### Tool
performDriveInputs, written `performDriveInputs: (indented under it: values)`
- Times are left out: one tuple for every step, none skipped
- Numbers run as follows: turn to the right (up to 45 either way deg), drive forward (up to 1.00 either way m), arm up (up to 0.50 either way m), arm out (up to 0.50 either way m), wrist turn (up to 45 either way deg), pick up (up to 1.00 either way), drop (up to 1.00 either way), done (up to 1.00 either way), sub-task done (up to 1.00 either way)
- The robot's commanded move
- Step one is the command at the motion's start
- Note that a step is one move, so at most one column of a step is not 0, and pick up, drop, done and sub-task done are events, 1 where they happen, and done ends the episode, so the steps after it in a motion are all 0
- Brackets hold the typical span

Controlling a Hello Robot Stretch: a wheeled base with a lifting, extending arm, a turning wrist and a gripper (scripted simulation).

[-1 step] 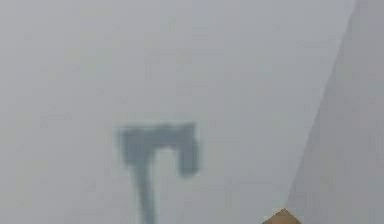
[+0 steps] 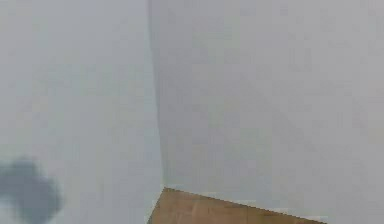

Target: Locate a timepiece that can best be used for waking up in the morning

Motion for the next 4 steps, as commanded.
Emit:
performDriveInputs:
  values:
    - [45.0, 0.0, 0.0, 0.0, 0.0, 0.0, 0.0, 0.0, 0.0]
    - [45.0, 0.0, 0.0, 0.0, 0.0, 0.0, 0.0, 0.0, 0.0]
    - [18.0, 0.0, 0.0, 0.0, 0.0, 0.0, 0.0, 0.0, 0.0]
    - [0.0, 1.0, 0.0, 0.0, 0.0, 0.0, 0.0, 0.0, 0.0]
